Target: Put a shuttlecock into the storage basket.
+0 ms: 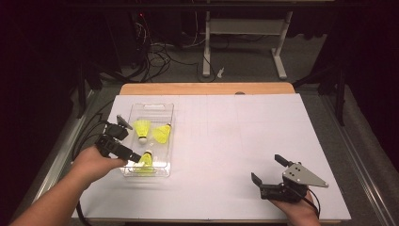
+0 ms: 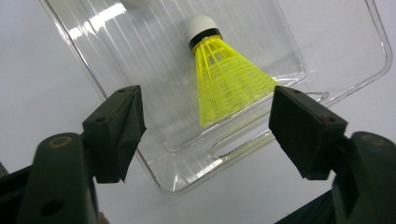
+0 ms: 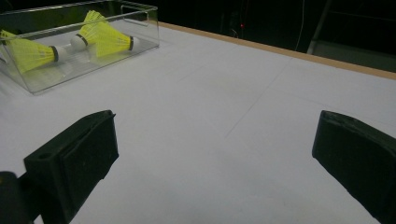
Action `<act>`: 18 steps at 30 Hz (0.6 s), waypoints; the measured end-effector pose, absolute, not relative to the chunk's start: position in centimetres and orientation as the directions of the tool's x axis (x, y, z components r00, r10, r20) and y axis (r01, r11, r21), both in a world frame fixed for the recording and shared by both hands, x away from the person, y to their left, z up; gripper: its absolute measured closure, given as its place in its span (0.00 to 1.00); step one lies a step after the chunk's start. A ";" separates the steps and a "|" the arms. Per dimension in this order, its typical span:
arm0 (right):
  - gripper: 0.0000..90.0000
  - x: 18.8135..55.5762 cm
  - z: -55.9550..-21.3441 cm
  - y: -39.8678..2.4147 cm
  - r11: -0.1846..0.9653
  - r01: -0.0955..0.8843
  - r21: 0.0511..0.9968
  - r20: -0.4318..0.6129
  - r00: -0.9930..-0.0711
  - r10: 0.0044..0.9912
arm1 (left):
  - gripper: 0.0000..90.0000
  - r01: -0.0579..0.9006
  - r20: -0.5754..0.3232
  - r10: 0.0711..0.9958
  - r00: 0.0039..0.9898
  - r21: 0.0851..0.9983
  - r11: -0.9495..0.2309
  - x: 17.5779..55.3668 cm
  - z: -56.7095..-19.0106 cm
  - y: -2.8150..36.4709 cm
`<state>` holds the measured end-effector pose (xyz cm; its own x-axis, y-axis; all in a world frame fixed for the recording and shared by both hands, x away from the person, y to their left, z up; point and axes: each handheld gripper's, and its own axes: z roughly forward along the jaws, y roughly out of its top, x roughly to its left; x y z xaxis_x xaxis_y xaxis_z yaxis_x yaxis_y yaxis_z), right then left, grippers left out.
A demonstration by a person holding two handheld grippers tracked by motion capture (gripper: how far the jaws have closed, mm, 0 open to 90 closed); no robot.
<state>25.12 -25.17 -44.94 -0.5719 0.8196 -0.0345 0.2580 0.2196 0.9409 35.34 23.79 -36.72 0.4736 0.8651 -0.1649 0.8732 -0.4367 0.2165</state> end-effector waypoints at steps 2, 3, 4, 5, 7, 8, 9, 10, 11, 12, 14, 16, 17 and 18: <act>0.01 25.2 -45.0 -25.2 0.219 0.260 0.940 -0.032 -0.574 0.818 | 0.28 0.875 -0.173 0.866 0.469 0.227 -0.428 35.4 -36.7 23.6; 0.01 25.2 -45.0 -25.2 0.220 0.261 0.940 -0.033 -0.572 0.819 | 0.27 0.870 -0.173 0.862 0.477 0.235 -0.434 35.5 -36.8 23.5; 0.01 25.1 -45.0 -25.2 0.221 0.261 0.940 -0.034 -0.573 0.819 | 0.25 0.869 -0.177 0.860 0.478 0.238 -0.434 35.5 -36.8 23.4; 0.01 25.1 -45.0 -25.2 0.222 0.260 0.940 -0.035 -0.573 0.819 | 0.24 0.867 -0.176 0.859 0.481 0.242 -0.436 35.5 -36.8 23.3; 0.01 25.1 -44.9 -25.2 0.222 0.258 0.940 -0.037 -0.572 0.820 | 0.22 0.862 -0.176 0.855 0.488 0.250 -0.441 35.5 -37.0 23.0; 0.01 25.1 -44.9 -25.2 0.220 0.258 0.941 -0.035 -0.572 0.819 | 0.22 0.858 -0.174 0.851 0.495 0.253 -0.448 35.4 -37.1 22.8; 0.01 25.1 -44.9 -25.2 0.219 0.257 0.941 -0.034 -0.572 0.820 | 0.21 0.855 -0.173 0.849 0.500 0.256 -0.452 35.4 -37.2 22.6; 0.01 25.1 -44.9 -25.2 0.220 0.258 0.941 -0.035 -0.572 0.819 | 0.19 0.853 -0.170 0.848 0.503 0.258 -0.454 35.4 -37.3 22.5; 0.01 25.1 -44.9 -25.2 0.222 0.257 0.941 -0.036 -0.573 0.819 | 0.18 0.853 -0.170 0.848 0.503 0.258 -0.454 35.4 -37.3 22.5; 0.01 25.1 -44.9 -25.2 0.221 0.256 0.941 -0.036 -0.573 0.818 | 0.17 0.851 -0.179 0.844 0.505 0.266 -0.453 35.3 -37.5 22.2; 0.01 25.1 -44.9 -25.2 0.220 0.256 0.941 -0.037 -0.571 0.820 | 0.15 0.847 -0.181 0.841 0.510 0.274 -0.455 35.3 -37.7 21.9; 0.01 25.1 -44.9 -25.2 0.219 0.255 0.942 -0.035 -0.572 0.820 | 0.11 0.840 -0.175 0.836 0.519 0.282 -0.463 35.2 -37.9 21.7; 0.01 25.1 -44.9 -25.3 0.218 0.255 0.942 -0.035 -0.571 0.820 | 0.10 0.840 -0.173 0.838 0.518 0.290 -0.459 35.2 -38.1 21.5; 0.01 25.1 -44.9 -25.3 0.217 0.255 0.942 -0.034 -0.570 0.821 | 0.07 0.838 -0.171 0.838 0.518 0.297 -0.457 35.2 -38.2 21.4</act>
